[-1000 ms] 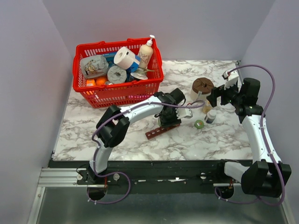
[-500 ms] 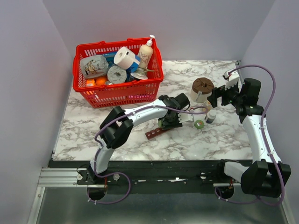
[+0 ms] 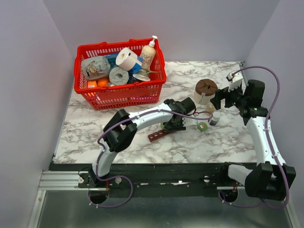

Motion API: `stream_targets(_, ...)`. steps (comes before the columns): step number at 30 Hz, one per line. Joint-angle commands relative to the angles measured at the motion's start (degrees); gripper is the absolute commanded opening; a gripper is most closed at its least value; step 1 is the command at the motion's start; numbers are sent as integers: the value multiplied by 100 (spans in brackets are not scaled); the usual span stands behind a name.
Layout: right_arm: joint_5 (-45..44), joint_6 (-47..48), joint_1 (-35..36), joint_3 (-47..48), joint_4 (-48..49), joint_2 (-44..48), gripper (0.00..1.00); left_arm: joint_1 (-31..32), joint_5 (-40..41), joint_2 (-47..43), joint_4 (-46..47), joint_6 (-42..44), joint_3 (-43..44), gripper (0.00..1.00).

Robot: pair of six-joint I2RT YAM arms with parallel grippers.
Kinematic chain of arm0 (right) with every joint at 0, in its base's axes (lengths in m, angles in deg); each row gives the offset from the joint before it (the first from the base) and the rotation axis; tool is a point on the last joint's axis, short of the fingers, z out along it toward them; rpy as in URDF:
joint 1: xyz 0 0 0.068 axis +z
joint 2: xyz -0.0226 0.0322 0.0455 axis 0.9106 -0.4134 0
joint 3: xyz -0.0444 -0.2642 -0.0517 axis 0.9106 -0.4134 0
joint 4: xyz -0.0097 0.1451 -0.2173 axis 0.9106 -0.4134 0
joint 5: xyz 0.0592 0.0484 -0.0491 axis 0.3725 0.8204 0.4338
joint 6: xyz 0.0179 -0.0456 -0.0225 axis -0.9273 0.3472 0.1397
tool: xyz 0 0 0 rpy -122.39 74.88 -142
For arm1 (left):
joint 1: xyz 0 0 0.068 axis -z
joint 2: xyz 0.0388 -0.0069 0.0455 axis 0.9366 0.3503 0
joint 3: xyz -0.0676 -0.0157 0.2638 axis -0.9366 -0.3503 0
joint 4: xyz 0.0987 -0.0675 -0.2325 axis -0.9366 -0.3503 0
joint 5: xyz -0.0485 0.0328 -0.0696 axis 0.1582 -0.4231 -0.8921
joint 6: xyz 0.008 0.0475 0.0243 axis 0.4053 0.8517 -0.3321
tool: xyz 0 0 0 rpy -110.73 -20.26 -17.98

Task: Sort the pills into containers

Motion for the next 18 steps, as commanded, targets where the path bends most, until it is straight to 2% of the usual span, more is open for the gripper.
stream_targets(1, 164, -64, -76, 65, -73, -44, 100, 112, 428, 107, -113, 22, 269, 0)
stream_targets(18, 199, -72, -120, 74, -82, -79, 100, 297, 903, 230, -200, 302, 313, 0)
